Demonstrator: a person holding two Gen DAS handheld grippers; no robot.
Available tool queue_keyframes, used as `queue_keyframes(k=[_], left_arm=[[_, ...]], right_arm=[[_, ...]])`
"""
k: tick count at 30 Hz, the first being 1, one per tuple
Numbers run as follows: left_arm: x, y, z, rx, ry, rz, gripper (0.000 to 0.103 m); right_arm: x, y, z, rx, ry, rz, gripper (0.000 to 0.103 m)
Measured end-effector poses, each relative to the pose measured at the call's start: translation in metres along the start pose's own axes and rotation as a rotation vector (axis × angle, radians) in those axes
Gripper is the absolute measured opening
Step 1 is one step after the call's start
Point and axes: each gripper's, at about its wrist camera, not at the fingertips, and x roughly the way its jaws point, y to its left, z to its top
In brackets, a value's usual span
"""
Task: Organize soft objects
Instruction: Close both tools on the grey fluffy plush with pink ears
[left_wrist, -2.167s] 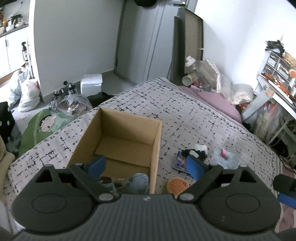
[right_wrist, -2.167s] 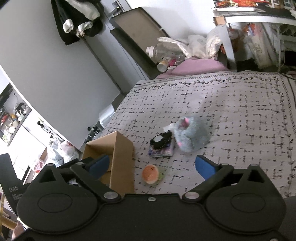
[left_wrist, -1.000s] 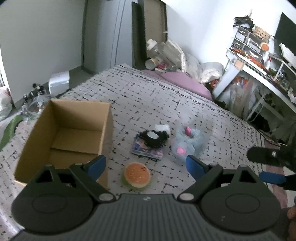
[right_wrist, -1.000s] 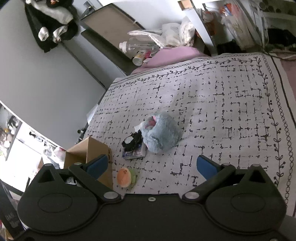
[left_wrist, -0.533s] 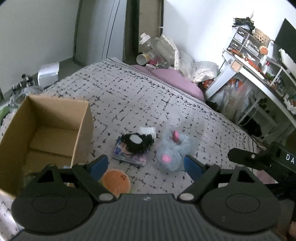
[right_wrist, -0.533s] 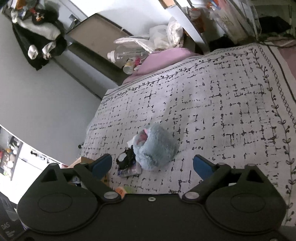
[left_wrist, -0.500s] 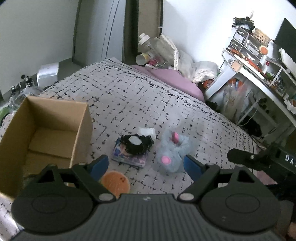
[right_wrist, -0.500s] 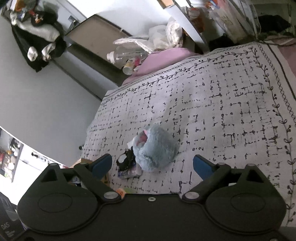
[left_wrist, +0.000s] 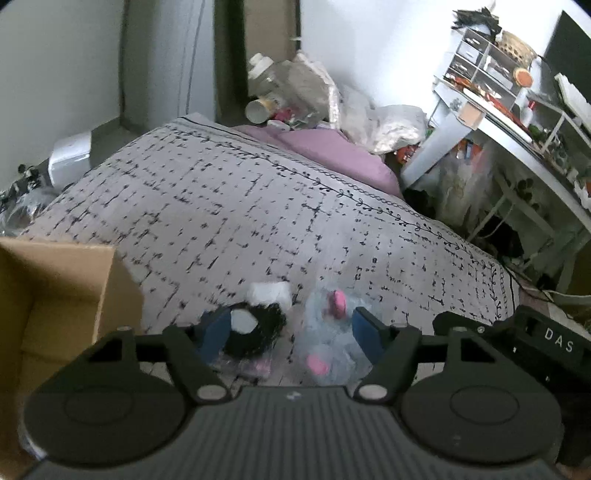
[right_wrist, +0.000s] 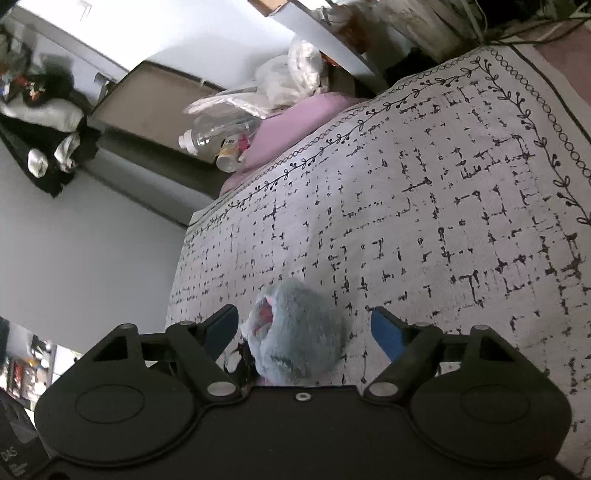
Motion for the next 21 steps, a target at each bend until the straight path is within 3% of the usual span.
queue_keyframes(k=[3, 8, 18, 20, 21], left_arm=[[0.011, -0.006, 0.003, -0.005, 0.007, -0.034, 0.068], [0.033, -0.016, 0.004, -0.048, 0.041, -0.058, 0.055], [0.064, -0.02, 0.009, -0.107, 0.077, -0.042, 0.044], [0.069, -0.02, 0.008, -0.117, 0.088, -0.035, 0.04], [0.072, -0.019, 0.008, -0.133, 0.099, -0.039, 0.039]], right_arm=[[0.008, -0.001, 0.006, 0.013, -0.013, -0.009, 0.077], [0.024, -0.007, 0.014, 0.064, -0.014, 0.003, 0.074], [0.055, -0.016, 0.015, 0.076, 0.048, -0.006, 0.066], [0.059, -0.018, 0.013, 0.07, 0.06, -0.018, 0.062], [0.061, -0.019, 0.013, 0.07, 0.064, -0.024, 0.052]])
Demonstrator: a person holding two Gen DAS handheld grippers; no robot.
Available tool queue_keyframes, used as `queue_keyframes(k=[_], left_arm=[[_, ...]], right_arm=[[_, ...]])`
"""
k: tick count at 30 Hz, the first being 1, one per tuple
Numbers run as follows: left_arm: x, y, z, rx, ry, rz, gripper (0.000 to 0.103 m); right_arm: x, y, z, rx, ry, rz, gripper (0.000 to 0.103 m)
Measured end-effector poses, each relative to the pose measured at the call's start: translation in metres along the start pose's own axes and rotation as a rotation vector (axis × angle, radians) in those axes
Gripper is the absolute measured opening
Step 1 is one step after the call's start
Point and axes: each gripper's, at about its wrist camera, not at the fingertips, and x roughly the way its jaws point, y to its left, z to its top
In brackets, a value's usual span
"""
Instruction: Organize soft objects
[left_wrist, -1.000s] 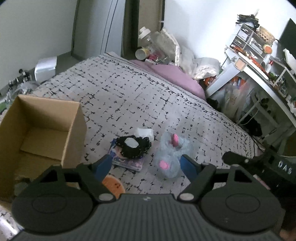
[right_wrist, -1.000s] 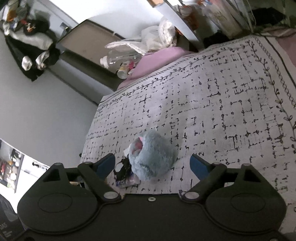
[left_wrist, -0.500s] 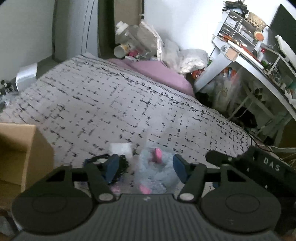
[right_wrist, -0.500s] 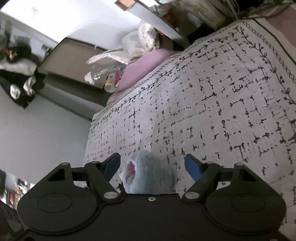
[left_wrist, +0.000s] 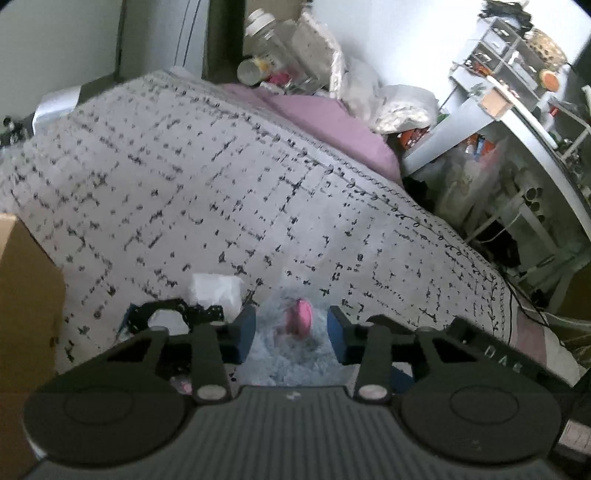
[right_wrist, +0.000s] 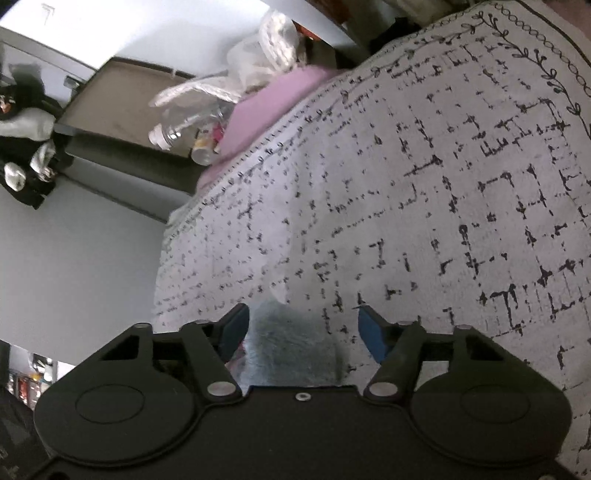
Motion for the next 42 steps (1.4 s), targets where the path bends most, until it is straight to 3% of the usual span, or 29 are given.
queue_keyframes(k=[1, 3, 7, 11, 14, 21, 22, 27, 30, 31, 37, 42], left_arm=[[0.002, 0.001, 0.0, -0.011, 0.008, -0.007, 0.039], [0.006, 0.0, 0.0, -0.012, 0.009, 0.001, 0.038], [0.01, -0.002, 0.001, -0.025, 0.009, 0.006, 0.033], [0.011, 0.0, 0.002, -0.044, 0.003, 0.023, 0.017], [0.012, 0.004, 0.004, -0.072, 0.011, 0.029, 0.012], [0.005, 0.005, 0.0, -0.127, 0.029, -0.007, 0.009], [0.004, 0.005, -0.001, -0.133, 0.031, -0.016, 0.009], [0.002, 0.002, -0.004, -0.129, 0.039, -0.021, 0.009], [0.003, 0.001, -0.007, -0.116, 0.057, -0.014, 0.011], [0.004, 0.001, -0.008, -0.112, 0.06, -0.002, 0.011], [0.004, 0.0, -0.013, -0.064, 0.06, 0.031, 0.011], [0.0, 0.004, -0.015, -0.081, 0.073, 0.029, 0.011]], right_arm=[[0.003, -0.002, -0.001, 0.001, 0.01, -0.014, 0.036], [0.009, -0.009, -0.002, 0.021, 0.04, -0.032, 0.021], [0.015, -0.022, -0.005, 0.077, 0.073, -0.048, 0.007], [0.01, -0.024, -0.005, 0.098, 0.056, -0.029, 0.007], [0.004, -0.023, -0.003, 0.129, 0.046, 0.015, 0.014], [-0.002, -0.017, 0.001, 0.146, 0.012, 0.078, 0.052], [-0.002, -0.016, 0.001, 0.144, 0.013, 0.084, 0.053], [0.005, -0.011, -0.003, 0.111, 0.045, 0.057, 0.051], [0.012, -0.014, -0.008, 0.106, 0.087, 0.04, 0.044], [0.013, -0.015, -0.009, 0.111, 0.092, 0.053, 0.037], [0.007, -0.011, -0.013, 0.071, 0.079, 0.064, 0.029], [0.002, -0.006, -0.015, 0.036, 0.067, 0.066, 0.025]])
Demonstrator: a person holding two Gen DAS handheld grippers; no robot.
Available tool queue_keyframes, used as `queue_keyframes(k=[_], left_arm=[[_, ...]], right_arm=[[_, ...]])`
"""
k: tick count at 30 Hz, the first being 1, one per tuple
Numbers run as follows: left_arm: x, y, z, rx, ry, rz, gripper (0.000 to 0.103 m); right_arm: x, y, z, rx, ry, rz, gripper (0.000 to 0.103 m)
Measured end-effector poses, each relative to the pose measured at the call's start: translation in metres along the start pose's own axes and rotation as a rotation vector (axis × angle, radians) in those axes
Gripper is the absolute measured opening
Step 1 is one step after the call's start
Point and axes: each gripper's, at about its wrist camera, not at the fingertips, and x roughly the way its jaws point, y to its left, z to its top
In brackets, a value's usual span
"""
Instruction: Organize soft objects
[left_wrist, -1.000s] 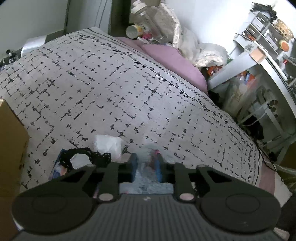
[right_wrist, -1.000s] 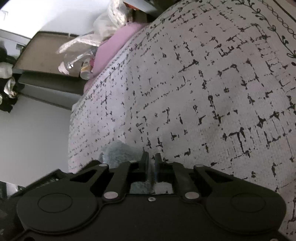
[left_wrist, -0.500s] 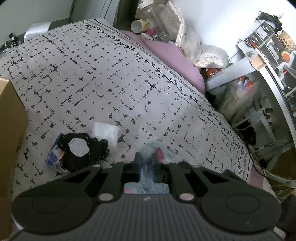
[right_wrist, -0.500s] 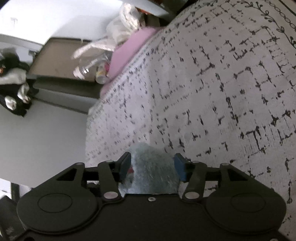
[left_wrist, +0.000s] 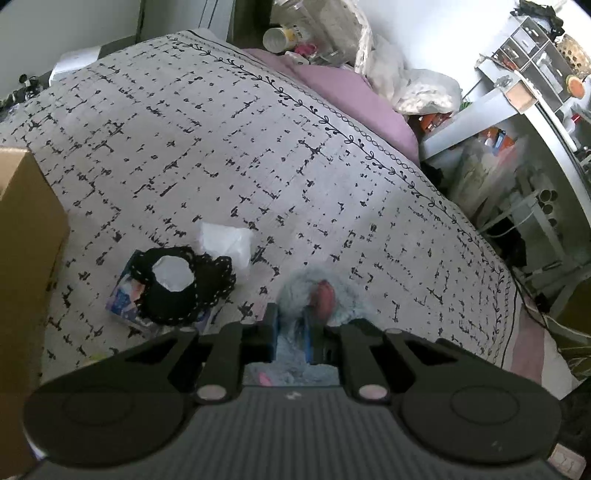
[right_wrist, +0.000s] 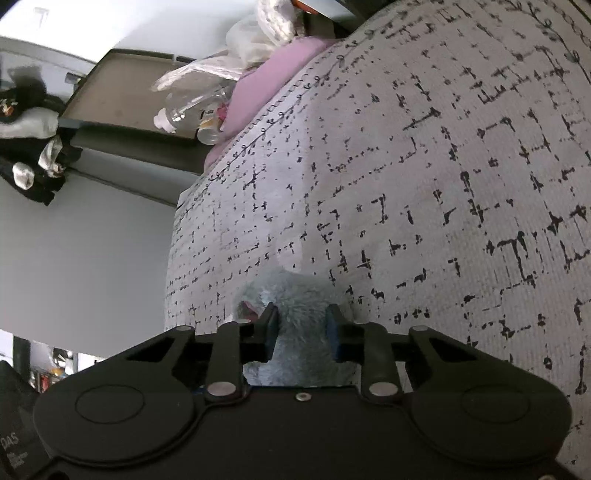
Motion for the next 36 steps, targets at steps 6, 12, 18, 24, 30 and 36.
queue_keyframes(k=[6, 12, 18, 24, 30, 36], left_arm=[[-0.014, 0.0, -0.005, -0.007, -0.012, -0.02, 0.009], [-0.038, -0.002, -0.011, 0.003, -0.05, -0.031, 0.009], [-0.064, 0.003, -0.015, 0.008, -0.087, -0.038, 0.009], [-0.092, 0.008, -0.02, 0.027, -0.14, -0.037, 0.009], [-0.116, 0.017, -0.023, 0.016, -0.174, -0.048, 0.008], [-0.139, 0.025, -0.028, 0.015, -0.21, -0.053, 0.008]], right_arm=[[-0.012, 0.005, -0.003, -0.021, -0.018, 0.008, 0.024], [-0.03, 0.018, -0.014, -0.063, -0.048, 0.02, 0.024], [-0.048, 0.035, -0.026, -0.107, -0.068, 0.042, 0.024], [-0.064, 0.055, -0.038, -0.159, -0.091, 0.066, 0.024], [-0.075, 0.071, -0.05, -0.19, -0.107, 0.087, 0.024], [-0.085, 0.085, -0.062, -0.217, -0.121, 0.112, 0.024]])
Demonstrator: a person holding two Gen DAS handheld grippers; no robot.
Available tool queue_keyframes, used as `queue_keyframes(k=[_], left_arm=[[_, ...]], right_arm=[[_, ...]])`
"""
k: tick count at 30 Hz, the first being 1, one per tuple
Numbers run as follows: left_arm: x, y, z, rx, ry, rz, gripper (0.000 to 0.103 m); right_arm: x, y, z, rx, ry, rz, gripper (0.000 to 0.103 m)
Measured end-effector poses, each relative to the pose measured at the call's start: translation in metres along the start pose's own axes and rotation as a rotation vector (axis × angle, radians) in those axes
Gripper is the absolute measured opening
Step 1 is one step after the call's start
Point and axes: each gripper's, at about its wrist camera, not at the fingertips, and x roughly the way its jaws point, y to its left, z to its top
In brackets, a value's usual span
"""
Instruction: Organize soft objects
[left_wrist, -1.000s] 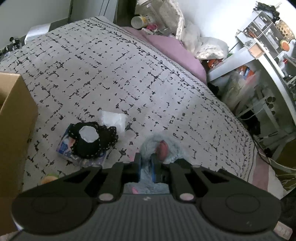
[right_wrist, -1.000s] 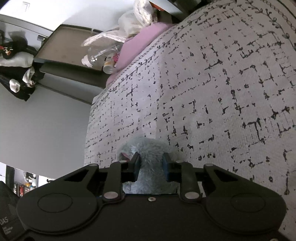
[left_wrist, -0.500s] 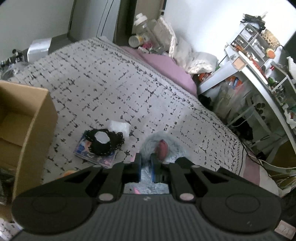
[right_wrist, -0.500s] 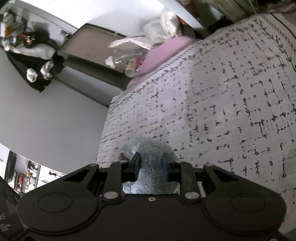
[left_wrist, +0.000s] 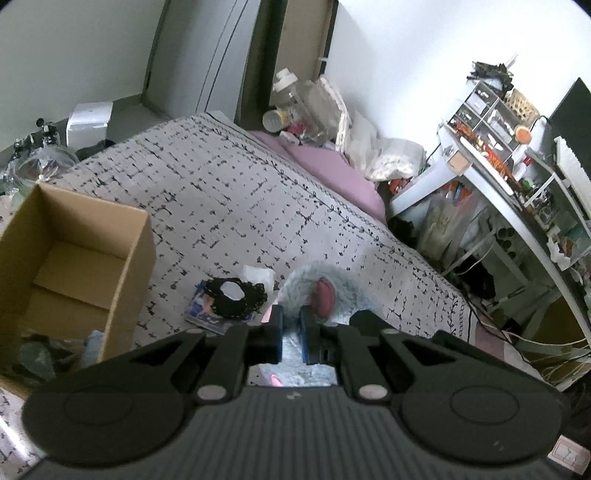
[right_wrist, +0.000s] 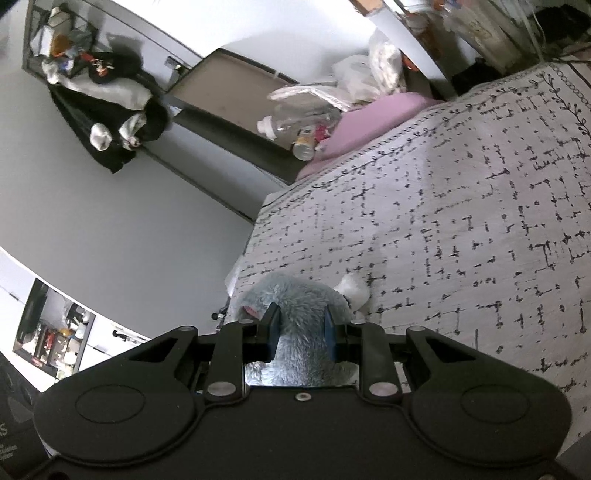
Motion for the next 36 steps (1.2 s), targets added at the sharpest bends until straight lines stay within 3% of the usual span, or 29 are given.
queue_keyframes(k=[16, 36], left_arm=[[-0.048, 0.033, 0.004, -0.032, -0.07, 0.002, 0.008], [-0.081, 0.084, 0.026, -0.082, -0.104, 0.01, 0.008]], right_arm=[[-0.009, 0.047, -0.025, -0.061, -0.008, 0.047, 0.024], [0.011, 0.103, -0.051, -0.091, 0.01, 0.071, 0.024]])
